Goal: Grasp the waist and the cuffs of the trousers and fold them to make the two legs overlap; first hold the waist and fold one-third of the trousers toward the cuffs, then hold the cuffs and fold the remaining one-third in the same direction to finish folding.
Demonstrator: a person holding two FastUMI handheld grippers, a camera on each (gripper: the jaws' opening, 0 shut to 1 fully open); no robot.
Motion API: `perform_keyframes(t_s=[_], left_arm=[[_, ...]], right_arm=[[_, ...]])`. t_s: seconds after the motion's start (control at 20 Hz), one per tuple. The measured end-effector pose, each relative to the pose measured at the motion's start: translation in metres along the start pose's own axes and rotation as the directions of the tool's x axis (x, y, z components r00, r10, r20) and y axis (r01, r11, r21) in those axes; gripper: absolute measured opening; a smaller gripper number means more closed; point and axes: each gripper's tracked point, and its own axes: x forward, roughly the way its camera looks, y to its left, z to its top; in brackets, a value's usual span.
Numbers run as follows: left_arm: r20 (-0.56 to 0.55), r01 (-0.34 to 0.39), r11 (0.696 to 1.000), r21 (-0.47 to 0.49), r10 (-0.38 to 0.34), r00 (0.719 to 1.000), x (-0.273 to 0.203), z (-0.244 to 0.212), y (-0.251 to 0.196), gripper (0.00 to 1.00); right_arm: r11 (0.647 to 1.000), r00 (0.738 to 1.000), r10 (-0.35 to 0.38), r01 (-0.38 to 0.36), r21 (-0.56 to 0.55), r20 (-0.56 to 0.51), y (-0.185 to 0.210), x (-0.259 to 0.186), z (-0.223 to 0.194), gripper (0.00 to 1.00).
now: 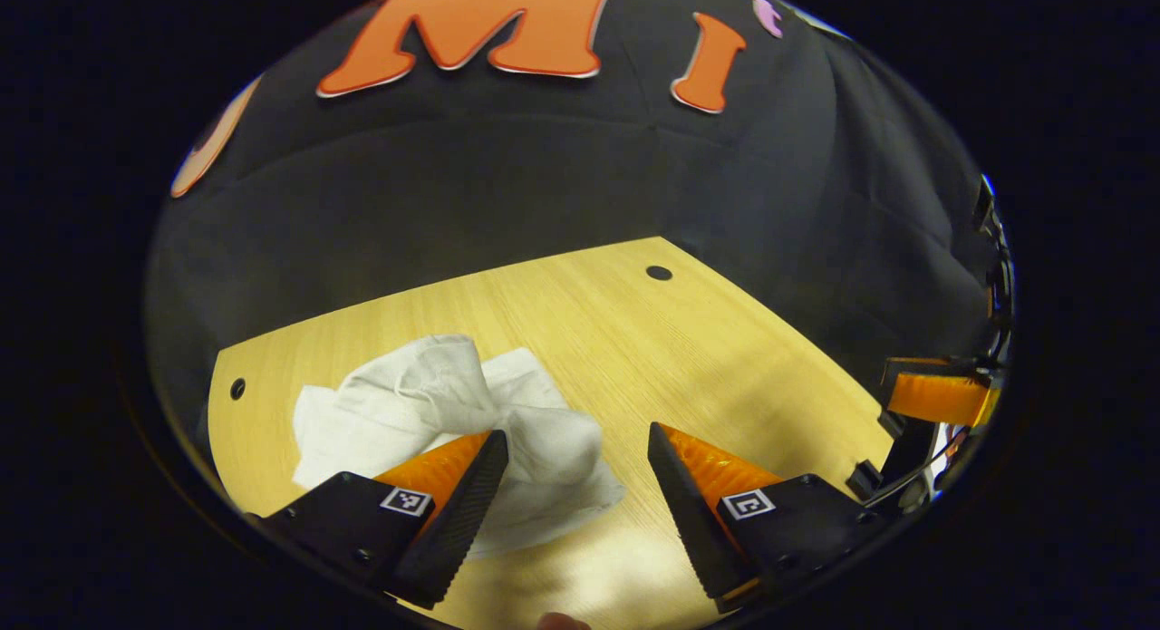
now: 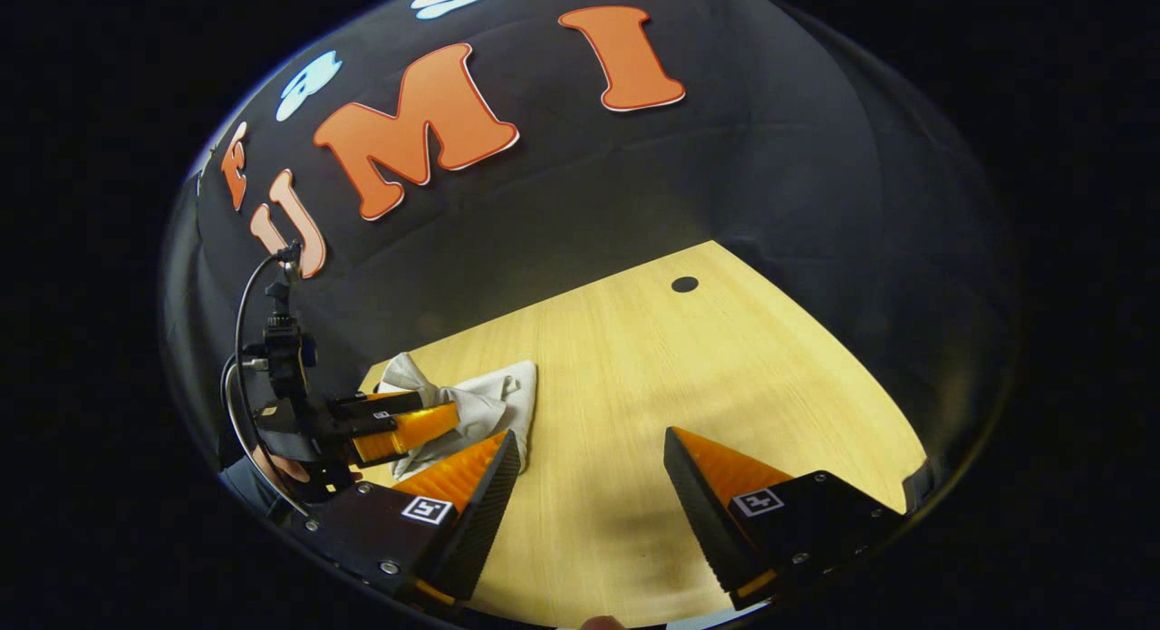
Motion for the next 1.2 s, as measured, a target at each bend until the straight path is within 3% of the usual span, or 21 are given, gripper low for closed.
perform_keyframes(t_s=[0.15,0.3,0.45,0.6,0.75,0.9,1.2], left_arm=[[-0.016,0.06,0.983,0.174,-0.058,0.998,0.014,-0.011,-0.051,1.0],[0.025,0.04,0.95,0.311,-0.051,0.998,0.018,-0.002,-0.071,1.0],[0.125,-0.015,0.966,0.257,-0.018,0.992,-0.005,0.012,-0.055,0.98],[0.226,-0.13,0.973,0.193,0.085,0.97,-0.048,0.032,-0.021,0.98],[0.318,-0.247,0.965,0.088,0.208,0.925,-0.101,0.036,0.014,0.98],[0.386,-0.358,0.934,-0.019,0.337,0.859,-0.137,0.035,0.014,0.98],[0.475,-0.469,0.856,-0.216,0.512,0.716,-0.187,0.024,0.01,0.97]], right_arm=[[0.999,0.999,-0.034,0.033,0.025,0.01,-0.02,-0.006,0.003,0.97],[0.997,0.999,-0.052,0.051,0.062,0.015,-0.03,-0.007,0.005,0.97],[0.997,0.998,-0.056,0.054,0.057,0.037,-0.03,-0.007,0.012,0.97],[0.999,0.996,-0.036,0.035,0.012,0.086,-0.012,-0.004,0.03,0.97],[0.997,0.988,0.01,0.002,-0.079,0.152,0.021,0.003,0.052,0.97],[0.983,0.977,0.071,-0.034,-0.181,0.203,0.059,0.007,0.068,0.97],[0.939,0.944,0.194,-0.1,-0.329,0.266,0.144,0.011,0.089,0.97]])
